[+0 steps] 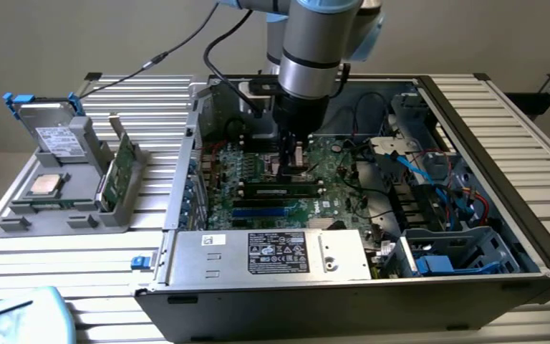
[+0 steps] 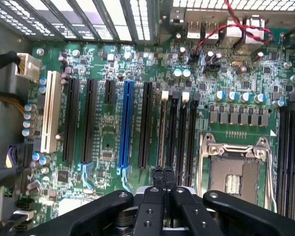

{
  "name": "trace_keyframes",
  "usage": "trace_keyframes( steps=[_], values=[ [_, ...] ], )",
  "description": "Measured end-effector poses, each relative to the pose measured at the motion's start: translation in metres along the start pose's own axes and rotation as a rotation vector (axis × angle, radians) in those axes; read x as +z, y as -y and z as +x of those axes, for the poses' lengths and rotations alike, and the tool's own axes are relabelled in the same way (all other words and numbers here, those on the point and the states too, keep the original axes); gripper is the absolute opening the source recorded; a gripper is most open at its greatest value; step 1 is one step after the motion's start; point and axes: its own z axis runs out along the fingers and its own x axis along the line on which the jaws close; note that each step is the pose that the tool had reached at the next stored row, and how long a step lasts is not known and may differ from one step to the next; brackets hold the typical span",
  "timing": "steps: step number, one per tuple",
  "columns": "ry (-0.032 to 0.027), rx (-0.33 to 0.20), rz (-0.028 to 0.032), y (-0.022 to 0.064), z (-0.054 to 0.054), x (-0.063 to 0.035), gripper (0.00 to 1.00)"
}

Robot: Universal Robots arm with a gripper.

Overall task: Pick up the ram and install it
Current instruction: 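Press down the ram until it locks into place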

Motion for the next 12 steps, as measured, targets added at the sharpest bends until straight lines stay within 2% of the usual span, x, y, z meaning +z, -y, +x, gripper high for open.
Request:
trace_keyframes(
  steps=[4, 12],
  values=[
    [-0.0033, 0.0, 0.0002, -0.0049, -0.0005, 0.0027, 0.11],
    [-0.0042, 0.0, 0.0002, -0.0045, -0.0009, 0.0096, 0.11]
  ],
)
